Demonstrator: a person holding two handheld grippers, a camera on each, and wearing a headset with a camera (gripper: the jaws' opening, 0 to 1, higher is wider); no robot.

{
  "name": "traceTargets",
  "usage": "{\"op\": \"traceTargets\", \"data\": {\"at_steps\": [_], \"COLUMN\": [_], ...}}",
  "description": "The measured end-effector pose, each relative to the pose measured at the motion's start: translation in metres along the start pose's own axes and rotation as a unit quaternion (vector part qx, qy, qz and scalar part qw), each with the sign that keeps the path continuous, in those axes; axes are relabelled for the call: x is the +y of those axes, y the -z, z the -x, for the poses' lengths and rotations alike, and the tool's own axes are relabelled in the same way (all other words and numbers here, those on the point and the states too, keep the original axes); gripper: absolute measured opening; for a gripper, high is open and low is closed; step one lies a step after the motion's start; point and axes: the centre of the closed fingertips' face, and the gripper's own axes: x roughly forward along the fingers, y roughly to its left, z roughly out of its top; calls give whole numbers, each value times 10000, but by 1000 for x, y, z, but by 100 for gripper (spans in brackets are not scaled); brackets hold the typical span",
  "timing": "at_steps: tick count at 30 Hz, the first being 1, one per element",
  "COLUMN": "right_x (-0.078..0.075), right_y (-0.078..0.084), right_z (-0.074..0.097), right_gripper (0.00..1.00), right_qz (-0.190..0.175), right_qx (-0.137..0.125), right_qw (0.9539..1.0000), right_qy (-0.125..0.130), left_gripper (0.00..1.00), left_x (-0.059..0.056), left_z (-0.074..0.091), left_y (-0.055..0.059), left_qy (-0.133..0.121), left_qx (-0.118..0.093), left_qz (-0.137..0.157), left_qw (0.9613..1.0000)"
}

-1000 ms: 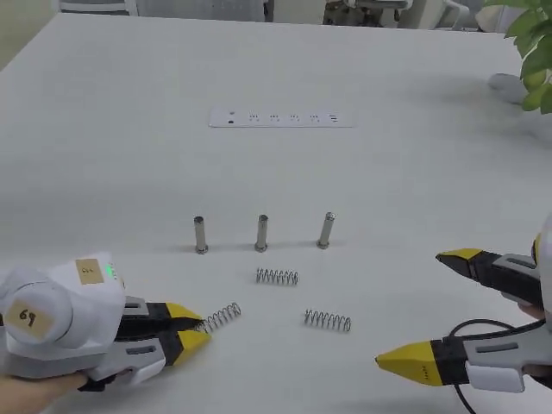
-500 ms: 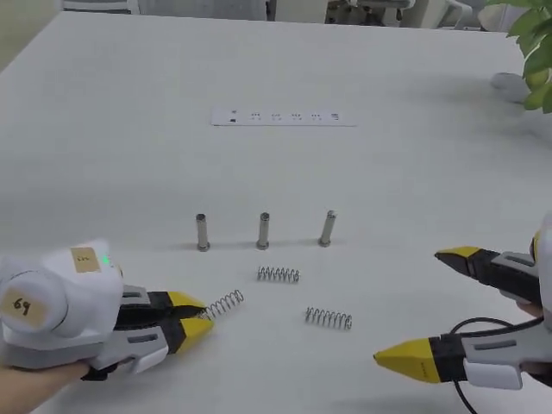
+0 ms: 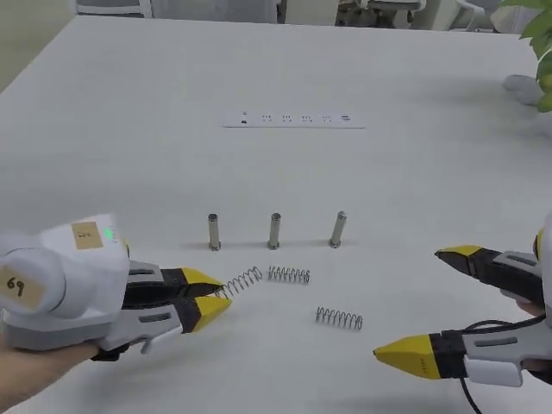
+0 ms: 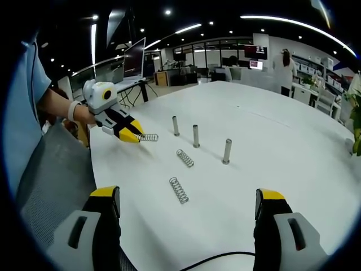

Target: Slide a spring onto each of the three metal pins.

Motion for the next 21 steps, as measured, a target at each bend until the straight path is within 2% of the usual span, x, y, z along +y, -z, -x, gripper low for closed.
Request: {"op": "traceTargets", "data": {"at_steps": [3,9,17,21], "right_x": [2,6,16,22], "right_y": [-2,-13,-18,-24], "right_z": [-1,-4,-14,-19], "right_gripper": [98,98,96,93], "right_qz": [13,-123,-52,-122], "right_qx": [-12,-200,-183,-268], "right_qw": [10000,9997,9994,9986], "right_qy": [-17,-96,-291,-447], "left_gripper": [2,2,2,2], "left_x": [-3,-9,-15,-18], "left_z": [0,3,3,2], "left_y": [-5,-15,-21,-23], "left_qy": [8,63,175,217], "left_qx": [-52,-168,-221,-233], "left_qz": [-20,-77,-144,-170], "left_qw": [10000,9998,9995,9993]}}
